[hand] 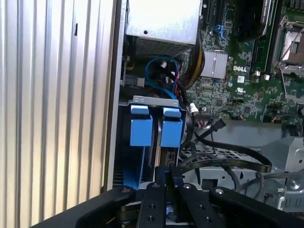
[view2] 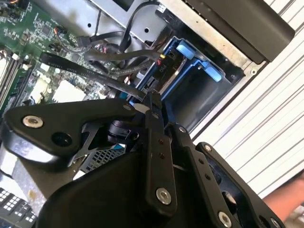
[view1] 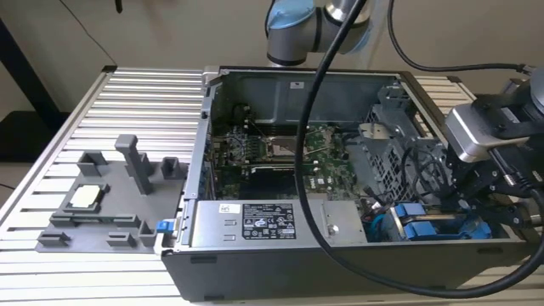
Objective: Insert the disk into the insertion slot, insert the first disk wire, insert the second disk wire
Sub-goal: 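Insert the second disk wire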
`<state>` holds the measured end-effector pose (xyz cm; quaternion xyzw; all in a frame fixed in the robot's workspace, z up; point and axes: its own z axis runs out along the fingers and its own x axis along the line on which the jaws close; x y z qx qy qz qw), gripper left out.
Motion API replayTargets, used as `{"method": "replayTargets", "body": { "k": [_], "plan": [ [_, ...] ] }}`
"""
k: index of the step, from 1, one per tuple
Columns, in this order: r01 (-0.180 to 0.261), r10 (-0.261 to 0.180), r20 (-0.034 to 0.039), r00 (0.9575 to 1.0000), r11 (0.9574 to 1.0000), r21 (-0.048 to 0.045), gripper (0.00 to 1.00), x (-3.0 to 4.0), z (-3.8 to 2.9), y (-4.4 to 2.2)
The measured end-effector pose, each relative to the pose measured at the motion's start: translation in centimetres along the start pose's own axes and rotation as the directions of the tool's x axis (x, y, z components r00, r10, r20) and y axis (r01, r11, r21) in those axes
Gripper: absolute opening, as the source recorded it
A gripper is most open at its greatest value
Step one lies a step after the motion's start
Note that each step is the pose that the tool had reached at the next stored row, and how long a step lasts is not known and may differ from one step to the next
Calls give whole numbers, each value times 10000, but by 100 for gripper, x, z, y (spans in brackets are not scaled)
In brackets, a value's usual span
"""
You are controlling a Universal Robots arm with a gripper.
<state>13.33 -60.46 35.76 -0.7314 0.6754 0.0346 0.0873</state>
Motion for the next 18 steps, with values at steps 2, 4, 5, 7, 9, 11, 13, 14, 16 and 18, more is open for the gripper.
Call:
{"method": "replayTargets", "body": {
  "k": [2, 4, 5, 7, 9, 11, 13, 14, 16, 18],
  "plan": [
    [-197, 197, 37, 9998, 9998, 37, 16, 3, 22, 0],
    [-368, 367, 40, 9993, 9993, 68, 16, 6, 35, 1],
    [-386, 386, 37, 9992, 9992, 71, 16, 6, 34, 1],
    [-408, 408, 37, 9992, 9991, 75, 16, 6, 39, 0],
    [-434, 434, 38, 9991, 9990, 79, 16, 8, 65, -17],
    [-484, 484, 34, 9988, 9988, 86, 16, 6, 98, -32],
    [-538, 537, 52, 9985, 9985, 96, 16, 4, 132, -37],
    [-560, 560, 63, 9984, 9984, 100, 16, -1, 144, -37],
    [-580, 579, 84, 9983, 9983, 103, 16, -25, 162, -38],
    [-580, 579, 82, 9983, 9983, 102, 16, -84, 176, -43]
  ]
}}
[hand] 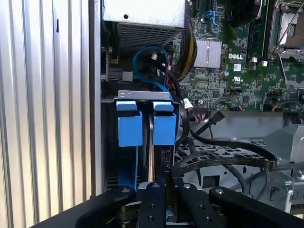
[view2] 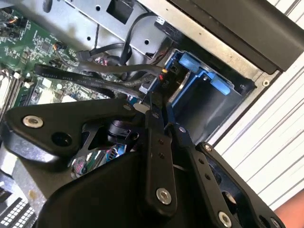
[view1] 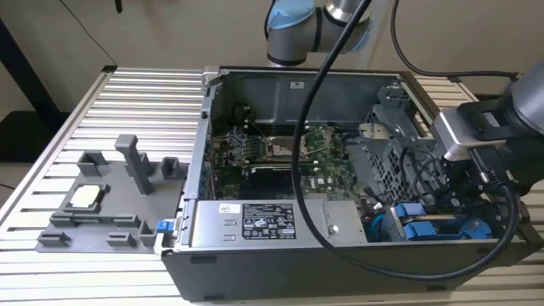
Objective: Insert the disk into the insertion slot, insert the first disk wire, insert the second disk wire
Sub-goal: 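Insert the second disk wire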
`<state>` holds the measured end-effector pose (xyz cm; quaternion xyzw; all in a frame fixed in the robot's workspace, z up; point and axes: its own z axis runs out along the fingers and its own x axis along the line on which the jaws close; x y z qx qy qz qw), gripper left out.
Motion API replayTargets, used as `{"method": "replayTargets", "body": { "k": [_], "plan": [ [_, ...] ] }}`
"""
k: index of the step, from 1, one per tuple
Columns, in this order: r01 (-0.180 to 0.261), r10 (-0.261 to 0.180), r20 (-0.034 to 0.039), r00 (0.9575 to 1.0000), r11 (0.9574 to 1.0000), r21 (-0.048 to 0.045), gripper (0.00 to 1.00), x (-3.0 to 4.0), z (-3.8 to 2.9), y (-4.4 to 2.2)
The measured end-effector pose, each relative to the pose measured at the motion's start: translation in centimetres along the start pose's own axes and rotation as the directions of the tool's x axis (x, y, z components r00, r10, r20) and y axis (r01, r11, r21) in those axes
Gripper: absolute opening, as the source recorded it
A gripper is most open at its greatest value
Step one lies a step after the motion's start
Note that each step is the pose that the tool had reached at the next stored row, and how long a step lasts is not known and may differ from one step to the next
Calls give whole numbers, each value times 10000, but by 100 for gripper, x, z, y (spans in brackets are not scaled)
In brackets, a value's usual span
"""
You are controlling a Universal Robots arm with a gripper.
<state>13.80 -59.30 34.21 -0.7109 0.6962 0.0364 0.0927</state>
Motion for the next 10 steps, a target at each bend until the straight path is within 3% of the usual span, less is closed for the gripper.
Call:
{"method": "replayTargets", "body": {
  "k": [2, 10],
  "plan": [
    [-1, 1, 2, 10000, 10000, 0, 16, -32, 9, 0],
    [-8, 8, -19, 10000, 10000, -25, 16, -2, 15, 1]
  ]
}}
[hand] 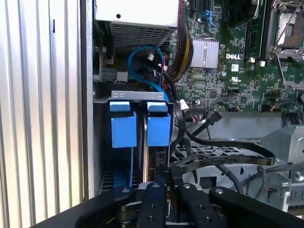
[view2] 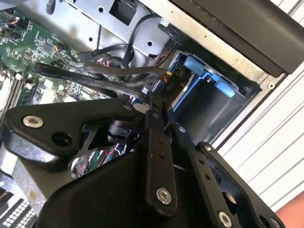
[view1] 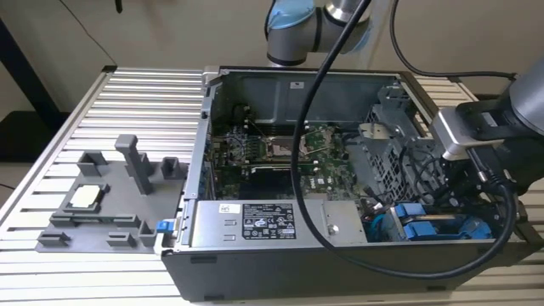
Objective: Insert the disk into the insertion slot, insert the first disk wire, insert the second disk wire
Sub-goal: 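Insert the second disk wire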
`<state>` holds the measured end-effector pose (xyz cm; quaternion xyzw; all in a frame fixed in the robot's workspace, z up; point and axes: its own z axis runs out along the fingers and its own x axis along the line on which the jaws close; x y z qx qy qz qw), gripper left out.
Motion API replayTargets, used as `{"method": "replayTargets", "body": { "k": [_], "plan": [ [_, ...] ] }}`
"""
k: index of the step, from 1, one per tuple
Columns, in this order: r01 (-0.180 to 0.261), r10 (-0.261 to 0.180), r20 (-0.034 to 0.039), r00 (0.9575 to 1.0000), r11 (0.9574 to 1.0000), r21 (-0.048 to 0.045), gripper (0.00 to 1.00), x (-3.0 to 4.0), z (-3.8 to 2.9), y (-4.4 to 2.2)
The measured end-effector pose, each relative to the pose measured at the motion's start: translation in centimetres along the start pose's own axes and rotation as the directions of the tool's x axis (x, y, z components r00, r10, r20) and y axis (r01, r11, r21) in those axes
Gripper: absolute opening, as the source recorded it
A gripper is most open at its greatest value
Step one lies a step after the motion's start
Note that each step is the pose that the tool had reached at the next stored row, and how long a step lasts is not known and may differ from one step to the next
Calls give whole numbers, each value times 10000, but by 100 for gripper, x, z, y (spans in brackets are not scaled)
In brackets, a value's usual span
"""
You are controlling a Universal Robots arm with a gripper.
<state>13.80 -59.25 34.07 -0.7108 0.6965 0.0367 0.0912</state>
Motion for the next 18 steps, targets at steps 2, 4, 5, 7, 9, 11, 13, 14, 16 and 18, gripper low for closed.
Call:
{"method": "replayTargets", "body": {
  "k": [2, 4, 5, 7, 9, 11, 13, 14, 16, 18],
  "plan": [
    [-2, 2, 1, 10000, 10000, 1, 16, 3, 9, -2],
    [-5, 5, -3, 10000, 10000, 2, 16, 5, 15, -3],
    [-5, 5, -1, 10000, 10000, 2, 16, 6, 19, -4],
    [-7, 7, 3, 10000, 10000, 1, 16, 11, 25, -5],
    [-8, 8, 0, 10000, 10000, 2, 16, 18, 28, -6],
    [-8, 8, -6, 10000, 10000, 2, 16, 22, 44, -5],
    [-8, 8, -17, 10000, 10000, 2, 16, 32, 72, -3],
    [-9, 9, -16, 10000, 10000, 1, 16, 38, 91, -1],
    [-9, 9, 7, 10000, 10000, 4, 22, 52, 127, 1],
    [-8, 8, 7, 10000, 10000, 5, 22, 61, 142, 2]
  ]
}}
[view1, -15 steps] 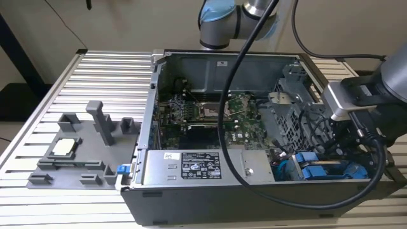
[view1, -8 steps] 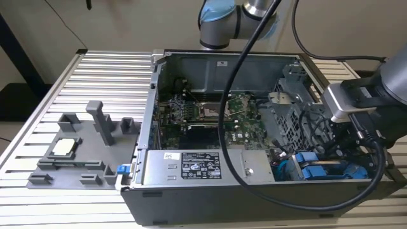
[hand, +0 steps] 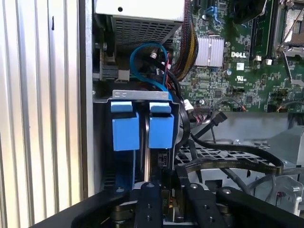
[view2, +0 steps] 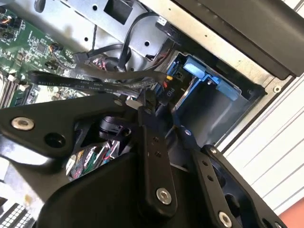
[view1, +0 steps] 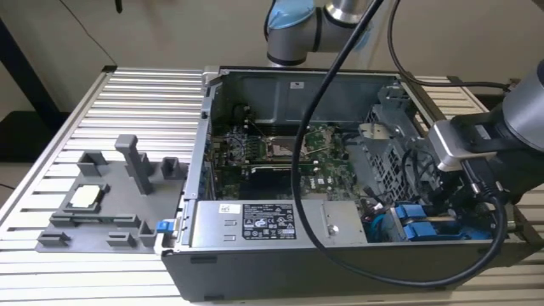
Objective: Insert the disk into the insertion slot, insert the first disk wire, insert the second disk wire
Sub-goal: 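Insert the second disk wire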
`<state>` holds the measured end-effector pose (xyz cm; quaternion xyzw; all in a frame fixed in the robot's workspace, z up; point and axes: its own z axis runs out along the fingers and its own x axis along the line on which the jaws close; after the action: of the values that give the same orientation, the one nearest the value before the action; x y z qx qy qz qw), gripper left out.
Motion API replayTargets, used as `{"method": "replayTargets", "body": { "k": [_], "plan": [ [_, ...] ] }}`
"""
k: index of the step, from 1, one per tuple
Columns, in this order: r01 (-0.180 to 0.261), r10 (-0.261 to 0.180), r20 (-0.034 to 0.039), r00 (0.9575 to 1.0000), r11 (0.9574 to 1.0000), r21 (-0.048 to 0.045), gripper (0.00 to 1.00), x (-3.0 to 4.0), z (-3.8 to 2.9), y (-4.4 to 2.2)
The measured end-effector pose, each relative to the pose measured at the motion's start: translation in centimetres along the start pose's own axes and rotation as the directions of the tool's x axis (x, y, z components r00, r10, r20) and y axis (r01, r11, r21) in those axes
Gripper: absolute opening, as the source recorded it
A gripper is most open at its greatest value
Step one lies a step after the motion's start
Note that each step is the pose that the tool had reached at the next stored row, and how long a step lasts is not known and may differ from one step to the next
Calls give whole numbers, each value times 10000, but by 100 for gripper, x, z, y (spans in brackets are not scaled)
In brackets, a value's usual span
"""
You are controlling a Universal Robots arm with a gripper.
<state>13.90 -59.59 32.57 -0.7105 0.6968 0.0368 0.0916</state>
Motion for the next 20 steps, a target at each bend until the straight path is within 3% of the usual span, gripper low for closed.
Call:
{"method": "replayTargets", "body": {
  "k": [1, 4, 14, 20],
  "plan": [
    [0, 0, -3, 10000, 10000, 0, 29, 0, -1, 0],
    [-7, 7, 3, 10000, 10000, -25, 29, -6, -49, -5],
    [-18, 18, -1, 10000, 10000, -89, 29, -84, -457, -39],
    [-18, 18, 0, 10000, 10000, -88, 29, -87, -475, -41]
  ]
}}
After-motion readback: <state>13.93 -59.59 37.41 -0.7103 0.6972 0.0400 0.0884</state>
